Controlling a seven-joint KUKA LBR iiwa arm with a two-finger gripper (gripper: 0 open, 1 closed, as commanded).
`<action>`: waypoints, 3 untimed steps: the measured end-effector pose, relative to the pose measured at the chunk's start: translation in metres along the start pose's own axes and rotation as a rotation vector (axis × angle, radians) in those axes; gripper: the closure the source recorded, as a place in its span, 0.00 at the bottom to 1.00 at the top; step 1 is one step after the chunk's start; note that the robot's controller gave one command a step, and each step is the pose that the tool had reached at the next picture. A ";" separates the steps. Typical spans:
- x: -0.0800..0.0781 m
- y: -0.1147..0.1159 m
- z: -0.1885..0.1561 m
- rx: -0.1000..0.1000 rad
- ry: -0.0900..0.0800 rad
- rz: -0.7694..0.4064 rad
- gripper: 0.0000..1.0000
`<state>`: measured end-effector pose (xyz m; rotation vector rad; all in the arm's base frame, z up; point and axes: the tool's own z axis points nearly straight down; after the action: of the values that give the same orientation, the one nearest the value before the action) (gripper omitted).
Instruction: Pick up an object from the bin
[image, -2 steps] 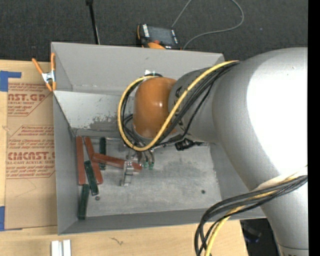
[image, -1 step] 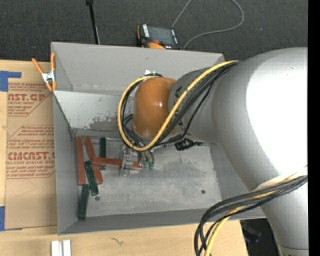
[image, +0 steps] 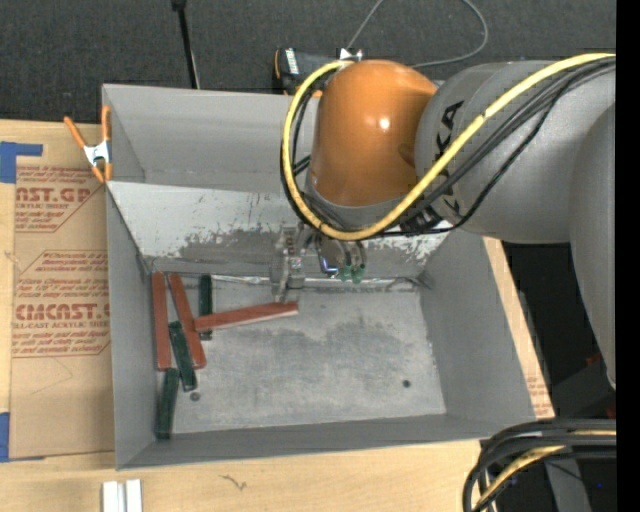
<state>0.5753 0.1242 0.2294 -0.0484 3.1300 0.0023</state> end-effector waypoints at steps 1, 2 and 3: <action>0.002 0.000 0.005 0.001 0.008 0.001 0.00; 0.036 -0.034 0.164 0.001 0.018 -0.156 0.00; 0.033 -0.033 0.159 0.000 0.011 -0.155 1.00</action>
Offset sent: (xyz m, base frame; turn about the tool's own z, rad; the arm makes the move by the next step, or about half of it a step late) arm 0.0000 0.0000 0.0000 0.0000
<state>0.5447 0.0908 0.0704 -0.2919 3.1272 0.0014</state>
